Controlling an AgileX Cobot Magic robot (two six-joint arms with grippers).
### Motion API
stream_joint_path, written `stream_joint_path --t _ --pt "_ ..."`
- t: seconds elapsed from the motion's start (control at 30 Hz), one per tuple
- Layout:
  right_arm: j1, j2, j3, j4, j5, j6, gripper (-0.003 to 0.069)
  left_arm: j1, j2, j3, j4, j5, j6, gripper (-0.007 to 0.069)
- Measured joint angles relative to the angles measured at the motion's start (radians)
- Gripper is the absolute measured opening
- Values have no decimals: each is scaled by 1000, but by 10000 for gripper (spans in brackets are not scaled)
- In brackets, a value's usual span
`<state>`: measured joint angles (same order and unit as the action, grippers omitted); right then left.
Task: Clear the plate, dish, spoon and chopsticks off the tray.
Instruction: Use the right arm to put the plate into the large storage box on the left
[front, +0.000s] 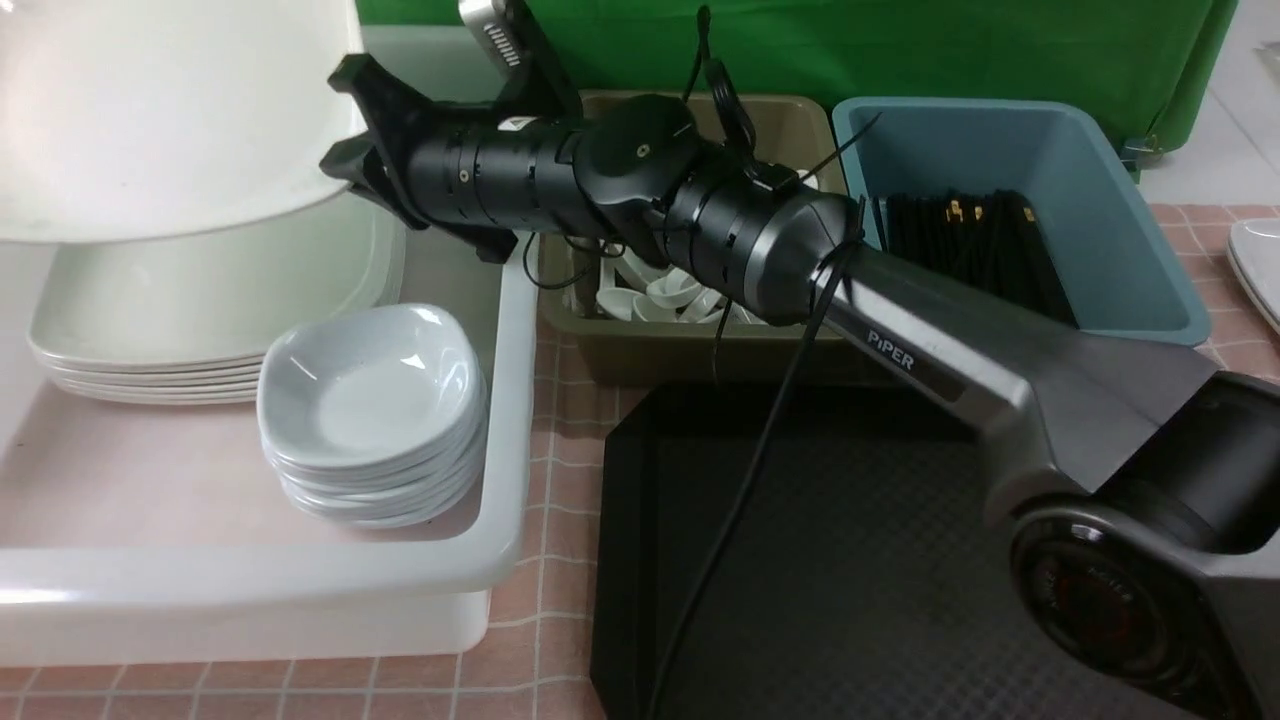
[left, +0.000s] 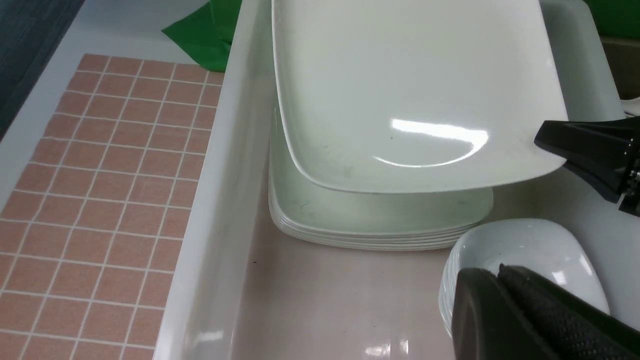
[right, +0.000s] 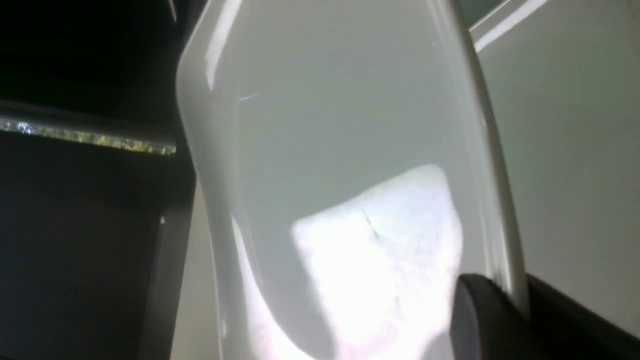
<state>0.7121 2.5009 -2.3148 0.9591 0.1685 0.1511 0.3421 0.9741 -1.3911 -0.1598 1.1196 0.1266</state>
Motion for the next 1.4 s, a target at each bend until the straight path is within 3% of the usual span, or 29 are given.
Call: stream_joint_path --t 0.2,0.43,1.4 --pt "2 3 -2 9 -14 2 91 0 0 0 0 0 0 18" --pt "12 7 -2 -11 -40 -5 173 0 0 0 0 0 0 18" --pt "23 11 -7 -133 -86 13 220 0 0 0 0 29 27 18"
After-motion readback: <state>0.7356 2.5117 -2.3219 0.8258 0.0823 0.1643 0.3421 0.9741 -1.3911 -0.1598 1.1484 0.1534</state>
